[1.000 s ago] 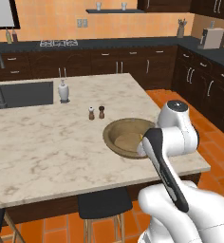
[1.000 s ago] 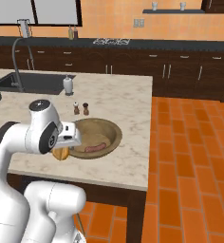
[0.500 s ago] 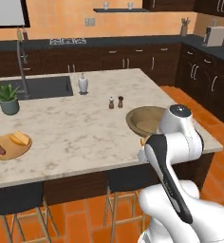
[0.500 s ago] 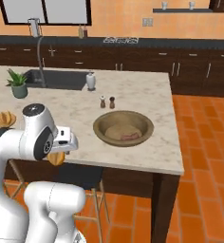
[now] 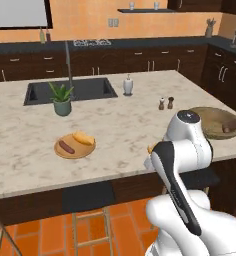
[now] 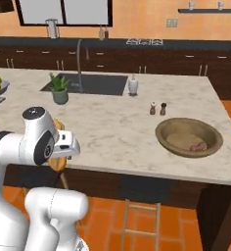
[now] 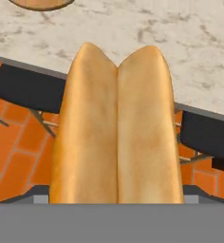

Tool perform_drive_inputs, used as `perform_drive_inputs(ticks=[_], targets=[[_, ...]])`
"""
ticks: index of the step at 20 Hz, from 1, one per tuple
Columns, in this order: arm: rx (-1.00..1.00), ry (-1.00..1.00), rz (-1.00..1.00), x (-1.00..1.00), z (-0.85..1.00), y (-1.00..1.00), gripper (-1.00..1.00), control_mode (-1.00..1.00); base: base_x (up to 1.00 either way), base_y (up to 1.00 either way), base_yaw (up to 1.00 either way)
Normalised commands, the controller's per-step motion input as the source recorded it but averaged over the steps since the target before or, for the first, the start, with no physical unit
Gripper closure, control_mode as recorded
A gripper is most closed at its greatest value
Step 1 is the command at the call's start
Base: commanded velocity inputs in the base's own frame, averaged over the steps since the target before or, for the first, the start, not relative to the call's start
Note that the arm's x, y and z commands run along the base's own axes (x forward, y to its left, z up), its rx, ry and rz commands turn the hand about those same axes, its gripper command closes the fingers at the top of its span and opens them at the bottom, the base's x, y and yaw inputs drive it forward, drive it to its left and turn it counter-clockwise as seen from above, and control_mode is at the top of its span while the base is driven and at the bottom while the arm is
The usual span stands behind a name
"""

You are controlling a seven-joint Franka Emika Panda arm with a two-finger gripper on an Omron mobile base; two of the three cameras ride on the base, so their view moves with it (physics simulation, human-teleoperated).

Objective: Place one bun and one sausage from the bowl on each plate.

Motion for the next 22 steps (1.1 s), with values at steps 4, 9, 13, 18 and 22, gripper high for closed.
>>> perform_drive_inputs(ticks=[4, 9, 13, 18, 22], targets=[[0.0, 0.0, 0.0, 0.0, 0.0, 0.0, 1.0, 1.0, 0.0, 1.0, -0.02], [0.0, 0.0, 0.0, 0.0, 0.0, 0.0, 1.0, 1.0, 0.15, 1.0, -0.02], [0.0, 0.0, 0.0, 0.0, 0.0, 0.0, 1.0, 1.0, 0.24, 1.0, -0.01], [0.0, 0.0, 0.0, 0.0, 0.0, 0.0, 1.0, 1.0, 0.3, 1.0, -0.02], [0.0, 0.0, 0.0, 0.0, 0.0, 0.0, 1.0, 1.0, 0.35, 1.0, -0.11]])
